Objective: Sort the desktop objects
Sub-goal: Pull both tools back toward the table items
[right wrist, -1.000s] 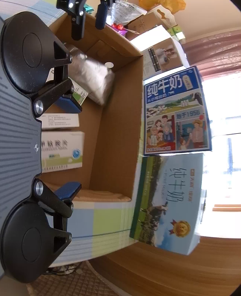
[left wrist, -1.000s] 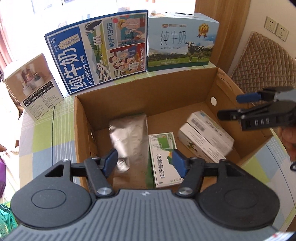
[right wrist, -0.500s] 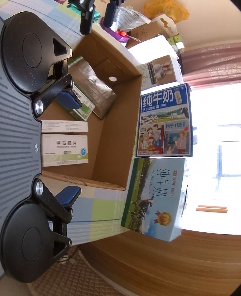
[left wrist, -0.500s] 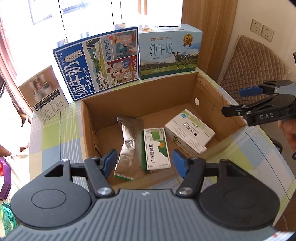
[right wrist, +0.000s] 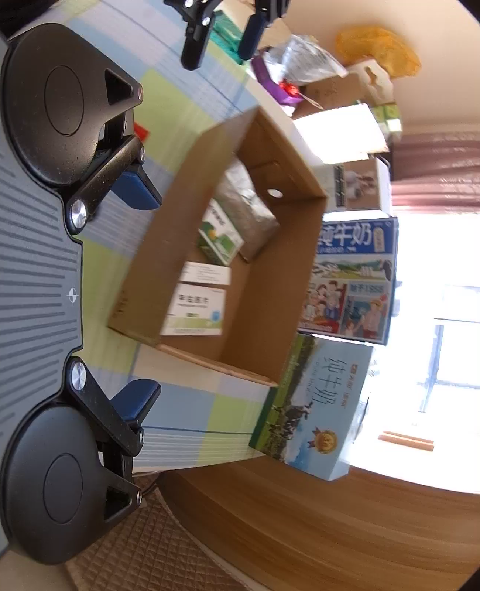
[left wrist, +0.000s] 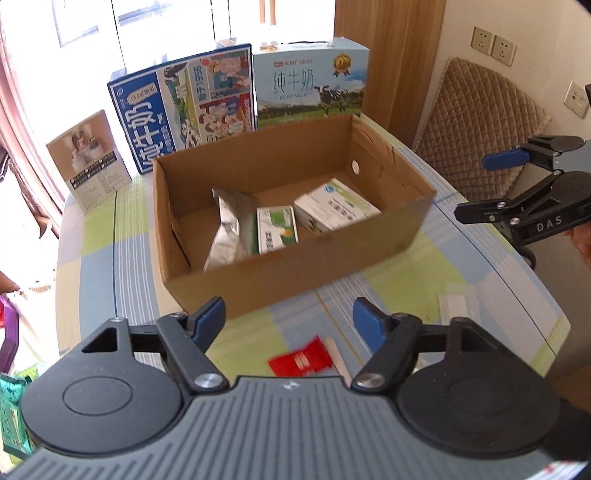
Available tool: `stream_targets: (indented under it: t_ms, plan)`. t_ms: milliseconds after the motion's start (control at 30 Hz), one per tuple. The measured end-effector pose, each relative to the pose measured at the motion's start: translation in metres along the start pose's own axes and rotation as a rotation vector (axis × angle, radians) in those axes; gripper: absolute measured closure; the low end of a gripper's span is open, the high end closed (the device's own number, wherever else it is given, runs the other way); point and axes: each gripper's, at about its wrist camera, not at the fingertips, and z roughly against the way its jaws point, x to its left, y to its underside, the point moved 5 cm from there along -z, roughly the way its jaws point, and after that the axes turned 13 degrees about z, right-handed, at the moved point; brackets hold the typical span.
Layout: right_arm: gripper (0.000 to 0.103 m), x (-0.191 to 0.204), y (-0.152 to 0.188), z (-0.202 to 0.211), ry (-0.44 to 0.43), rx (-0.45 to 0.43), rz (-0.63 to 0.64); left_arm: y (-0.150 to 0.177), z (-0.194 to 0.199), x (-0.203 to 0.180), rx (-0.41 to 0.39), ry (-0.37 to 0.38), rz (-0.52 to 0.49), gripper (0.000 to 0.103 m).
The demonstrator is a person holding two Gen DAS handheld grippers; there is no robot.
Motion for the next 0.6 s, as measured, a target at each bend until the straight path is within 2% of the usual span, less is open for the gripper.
stream_targets:
  t_ms: [267, 467, 600]
  plan:
    - [0.003, 0.012, 0.032, 0.014, -0.005, 0.043, 0.031, 0.042, 0.009, -0.006, 0.016, -0.004, -0.009, 0.019]
    - [0.002, 0.015, 0.056, 0.02, -0.009, 0.077, 0.038, 0.062, 0.011, -0.005, 0.028, -0.01, 0.003, 0.014]
    - [0.002, 0.016, 0.067, 0.019, -0.009, 0.094, 0.035, 0.072, 0.01, -0.008, 0.038, -0.024, -0.025, 0.012]
